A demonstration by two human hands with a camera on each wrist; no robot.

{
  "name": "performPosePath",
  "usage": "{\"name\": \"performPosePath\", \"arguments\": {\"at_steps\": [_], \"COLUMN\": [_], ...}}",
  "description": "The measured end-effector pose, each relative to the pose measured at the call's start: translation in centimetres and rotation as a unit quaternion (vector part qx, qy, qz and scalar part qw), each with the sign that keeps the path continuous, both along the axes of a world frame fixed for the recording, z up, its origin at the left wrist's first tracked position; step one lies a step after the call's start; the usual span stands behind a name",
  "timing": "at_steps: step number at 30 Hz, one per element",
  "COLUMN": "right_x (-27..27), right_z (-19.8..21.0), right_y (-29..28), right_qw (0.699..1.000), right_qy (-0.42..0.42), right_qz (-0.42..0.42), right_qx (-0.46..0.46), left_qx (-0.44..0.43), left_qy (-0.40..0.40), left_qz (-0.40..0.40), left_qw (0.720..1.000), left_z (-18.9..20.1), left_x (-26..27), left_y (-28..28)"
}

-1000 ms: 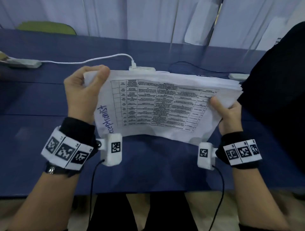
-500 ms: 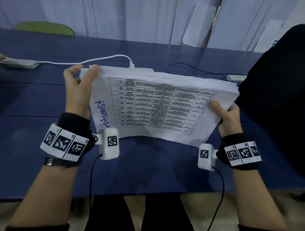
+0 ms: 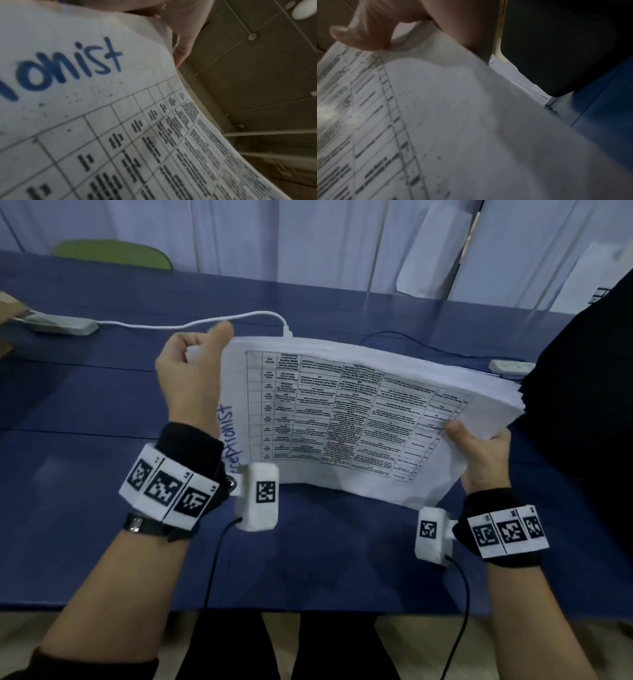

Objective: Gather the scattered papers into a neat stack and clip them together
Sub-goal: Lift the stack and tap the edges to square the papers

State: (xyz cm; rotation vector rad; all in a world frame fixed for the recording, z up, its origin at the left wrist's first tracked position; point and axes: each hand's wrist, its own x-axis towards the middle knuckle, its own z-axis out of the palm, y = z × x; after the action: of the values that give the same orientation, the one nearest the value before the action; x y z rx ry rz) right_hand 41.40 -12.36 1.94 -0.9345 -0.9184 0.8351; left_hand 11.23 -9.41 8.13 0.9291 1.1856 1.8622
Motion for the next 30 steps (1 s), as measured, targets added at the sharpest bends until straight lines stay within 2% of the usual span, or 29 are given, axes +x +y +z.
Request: {"name": "performPosePath", "arguments": {"at_steps": [4, 7, 10, 13, 16, 18, 20, 23, 26, 30], "right_x": [0.5, 0.6, 0.2, -0.2, -0.1, -0.5, -1.1, -1.1, -0.1, 0.3], "right_z": [-0.1, 0.1, 0.5, 0.7, 0.5, 0.2, 0.2, 0.9, 1.2, 0.2], "right_y": [-0.1, -0.3, -0.3, -0.7, -1.0, -0.7, -0.5, -0.4, -0.5, -1.1], "right_qw": [1.0, 0.999, 0.996, 0.993, 0.996, 0.997, 0.999, 0.998, 0.998, 0.997], "right_qy": [-0.026, -0.024, -0.059, -0.105, -0.081, -0.059, -0.047, -0.031, -0.035, -0.04], "right_qz": [0.012, 0.024, 0.061, 0.052, 0.044, 0.04, 0.018, -0.001, -0.01, 0.062], "right_qx": [0.01, 0.019, 0.034, 0.034, 0.021, 0.005, 0.005, 0.046, 0.054, 0.025], "left_qx": [-0.005, -0.024, 0.0, 0.09, 0.093, 0.079, 0.065, 0.077, 0.122, 0.034], "left_qy": [0.011, -0.017, 0.028, 0.016, 0.029, 0.084, 0.119, 0.108, 0.097, 0.109], "left_qz": [0.042, 0.009, -0.001, -0.082, -0.168, -0.156, -0.112, -0.065, -0.133, -0.228], "left_qw": [0.999, 1.0, 1.0, 0.992, 0.981, 0.981, 0.984, 0.989, 0.979, 0.967], "left_z": [0.0, 0.0, -0.5, -2.2, -3.6, -3.6, -2.7, -1.8, -2.5, -5.4], "left_x": [-0.3, -1.0, -1.2, -2.9, -3.8, -3.0, -1.6, -0.7, -2.1, -2.4], "left_y": [0.3, 0.5, 0.1, 0.3, 0.4, 0.3, -0.1, -0.8, -1.8, -2.0]}}
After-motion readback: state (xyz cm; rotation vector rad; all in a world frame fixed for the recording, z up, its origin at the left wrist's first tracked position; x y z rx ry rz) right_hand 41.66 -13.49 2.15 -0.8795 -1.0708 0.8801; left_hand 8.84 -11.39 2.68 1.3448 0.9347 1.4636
